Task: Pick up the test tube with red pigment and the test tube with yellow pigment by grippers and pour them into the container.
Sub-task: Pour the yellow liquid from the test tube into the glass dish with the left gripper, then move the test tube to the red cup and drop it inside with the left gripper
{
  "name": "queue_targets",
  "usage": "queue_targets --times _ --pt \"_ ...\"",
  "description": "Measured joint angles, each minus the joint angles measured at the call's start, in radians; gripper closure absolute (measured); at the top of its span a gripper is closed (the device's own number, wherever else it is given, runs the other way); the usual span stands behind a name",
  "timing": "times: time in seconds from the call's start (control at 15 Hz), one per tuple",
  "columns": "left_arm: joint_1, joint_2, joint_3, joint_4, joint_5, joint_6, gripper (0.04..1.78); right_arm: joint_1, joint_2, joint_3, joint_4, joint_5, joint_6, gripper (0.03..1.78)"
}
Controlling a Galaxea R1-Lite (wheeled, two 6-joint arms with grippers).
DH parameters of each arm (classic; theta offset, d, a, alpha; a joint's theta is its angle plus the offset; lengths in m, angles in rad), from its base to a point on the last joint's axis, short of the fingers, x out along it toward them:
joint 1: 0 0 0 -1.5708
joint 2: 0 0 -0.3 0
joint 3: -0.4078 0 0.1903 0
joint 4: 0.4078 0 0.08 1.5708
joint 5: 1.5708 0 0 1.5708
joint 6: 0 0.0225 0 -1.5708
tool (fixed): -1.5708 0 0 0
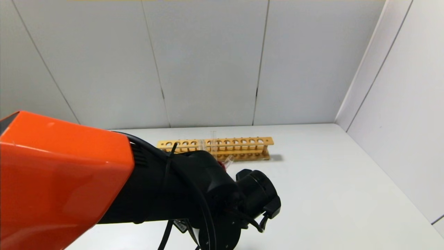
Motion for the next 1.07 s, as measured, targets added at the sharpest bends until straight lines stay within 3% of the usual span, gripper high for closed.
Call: queue_targets --times 0.53,0.73,1.07 --pt "-0.003 -0.081 0.022 0.001 -0.024 -0.249 1.52 0.0 0.0 0.0 0.0 0.0 0.0 0.07" --pt "-0.014 -0.128 0.086 0.003 -0.047 -0.473 1.52 0.001 0.0 0.0 0.0 0.0 0.0 0.07" --pt "-0.024 -0.208 0.121 -0.059 -0.174 -0.881 1.52 0.001 0.0 0.0 0.0 0.0 0.0 0.07"
